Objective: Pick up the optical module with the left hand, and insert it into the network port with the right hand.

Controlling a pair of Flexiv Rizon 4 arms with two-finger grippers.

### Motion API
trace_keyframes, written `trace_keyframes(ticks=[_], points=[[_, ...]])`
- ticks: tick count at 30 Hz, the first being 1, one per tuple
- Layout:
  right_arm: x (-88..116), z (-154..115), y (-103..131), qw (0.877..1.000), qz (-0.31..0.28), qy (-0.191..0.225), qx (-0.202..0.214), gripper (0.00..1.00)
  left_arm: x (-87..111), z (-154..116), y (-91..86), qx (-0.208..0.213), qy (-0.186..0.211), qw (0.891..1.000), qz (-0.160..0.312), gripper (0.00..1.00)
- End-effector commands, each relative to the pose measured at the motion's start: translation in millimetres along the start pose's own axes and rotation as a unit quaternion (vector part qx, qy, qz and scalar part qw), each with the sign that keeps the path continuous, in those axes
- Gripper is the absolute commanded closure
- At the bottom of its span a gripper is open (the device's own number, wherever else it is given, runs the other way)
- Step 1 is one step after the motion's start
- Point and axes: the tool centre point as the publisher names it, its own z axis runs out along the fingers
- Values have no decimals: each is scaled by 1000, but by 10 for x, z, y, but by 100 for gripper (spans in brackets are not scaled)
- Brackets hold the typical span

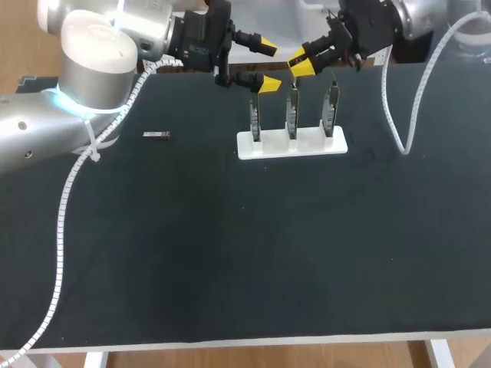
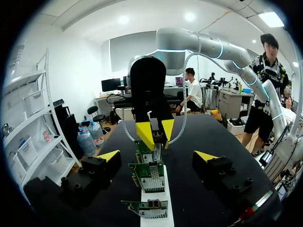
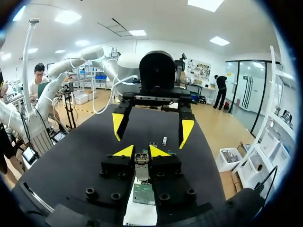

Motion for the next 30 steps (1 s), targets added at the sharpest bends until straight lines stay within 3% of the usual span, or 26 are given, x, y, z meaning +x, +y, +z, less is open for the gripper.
trace_keyframes(ticks=[1, 11, 30], points=[[-166, 38, 110, 998, -20, 56, 29, 100, -8, 7, 19, 2, 2, 1000, -1, 0], [-229, 2, 129, 998, -26, 55, 34, 100, -8, 7, 19, 2, 2, 1000, -1, 0], [-93, 47, 44, 999, -10, 40, 32, 100, -8, 7, 19, 2, 2, 1000, -1, 0]])
